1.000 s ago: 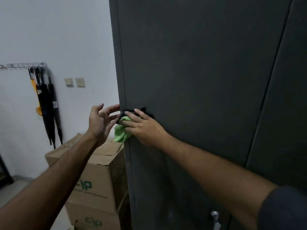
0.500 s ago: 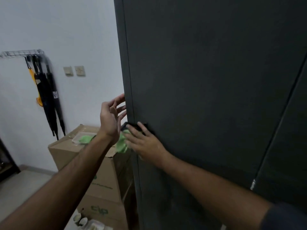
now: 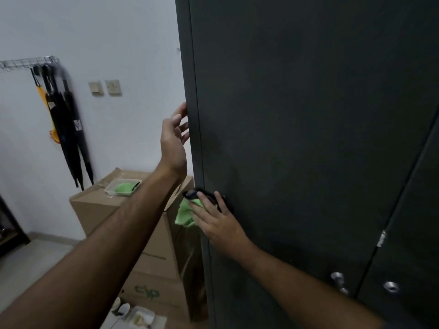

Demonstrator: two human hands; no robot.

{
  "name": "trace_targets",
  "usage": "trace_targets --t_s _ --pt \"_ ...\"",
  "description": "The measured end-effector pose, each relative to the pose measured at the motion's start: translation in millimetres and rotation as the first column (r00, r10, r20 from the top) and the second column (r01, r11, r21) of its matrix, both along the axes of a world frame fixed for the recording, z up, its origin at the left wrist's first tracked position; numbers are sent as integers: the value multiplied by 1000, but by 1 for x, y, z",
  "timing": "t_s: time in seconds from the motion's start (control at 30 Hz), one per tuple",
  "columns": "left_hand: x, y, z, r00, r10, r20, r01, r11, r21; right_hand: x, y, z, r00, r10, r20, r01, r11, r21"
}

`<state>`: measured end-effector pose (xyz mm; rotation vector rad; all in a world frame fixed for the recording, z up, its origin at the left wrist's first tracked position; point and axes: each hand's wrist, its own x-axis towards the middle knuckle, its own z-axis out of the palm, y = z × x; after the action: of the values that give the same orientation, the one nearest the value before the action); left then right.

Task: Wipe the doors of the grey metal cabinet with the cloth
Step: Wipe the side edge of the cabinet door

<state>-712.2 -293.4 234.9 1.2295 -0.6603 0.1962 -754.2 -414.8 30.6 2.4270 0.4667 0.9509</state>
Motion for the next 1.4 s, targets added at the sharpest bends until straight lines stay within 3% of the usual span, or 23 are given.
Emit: trace_targets --t_s 0.13,0.2,0.3,0.4,0.47,0.53,0.6,0.73,0.83,1.0,1.13,1.27,1.4 --pt "-1 -6 -6 999 28 18 -28 999 -36 -21 -8 -89 940 -28 -340 -92 939 -332" --pt "-4 -11 -6 1000 23 11 -22 997 -75 -21 -16 -78 939 -22 -343 -125 908 -400" --pt "-10 -15 -4 999 -10 -39 5 991 -134 -12 -13 -30 993 61 -99 -74 987 -139" --pt "-9 -12 -1 999 6 -42 -12 992 -127 -14 -10 -26 998 -24 -57 26 999 32" --pt "-5 -10 -3 999 10 -30 -13 994 -109 -23 -8 -74 973 -70 -221 49 994 -97" --pt "-1 -9 -4 1000 5 -20 -7 996 -90 -33 -11 -120 902 -126 -413 -29 937 -348" --pt "0 -9 -2 1000 -5 -22 3 997 -75 -35 -17 -122 876 -111 -470 -132 881 -454" --pt "1 -3 9 995 23 -94 -30 996 -78 -26 -37 -32 959 35 -280 -152 899 -410" --pt "6 13 34 987 -11 -162 15 1000 24 -19 -56 63 981 116 -156 -161 935 -316" --pt "23 39 90 949 -42 -314 134 952 277 -15 -55 227 992 104 78 -81 965 -251" --pt "30 48 137 936 -16 -351 193 859 474 -12 -38 348 994 15 112 12 972 -235" --pt "28 44 188 958 -12 -285 117 929 352 -7 -28 454 971 -40 234 84 980 -182" --pt "23 28 227 984 -65 -164 90 984 151 5 -10 506 881 -187 435 106 973 203"
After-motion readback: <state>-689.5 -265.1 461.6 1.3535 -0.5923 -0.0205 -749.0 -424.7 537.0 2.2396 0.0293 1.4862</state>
